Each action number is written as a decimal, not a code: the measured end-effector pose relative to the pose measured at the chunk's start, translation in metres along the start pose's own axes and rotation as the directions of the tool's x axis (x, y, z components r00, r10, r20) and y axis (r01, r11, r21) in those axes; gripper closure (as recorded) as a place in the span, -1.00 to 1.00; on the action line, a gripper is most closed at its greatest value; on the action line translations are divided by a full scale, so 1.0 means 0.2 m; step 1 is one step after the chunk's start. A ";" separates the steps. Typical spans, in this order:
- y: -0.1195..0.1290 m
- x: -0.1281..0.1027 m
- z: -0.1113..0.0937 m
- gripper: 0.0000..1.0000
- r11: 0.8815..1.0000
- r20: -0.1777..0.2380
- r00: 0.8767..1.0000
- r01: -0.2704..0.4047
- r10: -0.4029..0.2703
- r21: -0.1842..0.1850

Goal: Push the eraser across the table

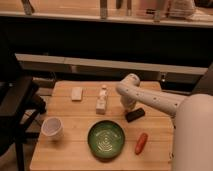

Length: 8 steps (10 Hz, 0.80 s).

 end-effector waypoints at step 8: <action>-0.06 -0.05 0.00 0.94 0.994 -0.028 0.994 0.105 -0.106 -0.014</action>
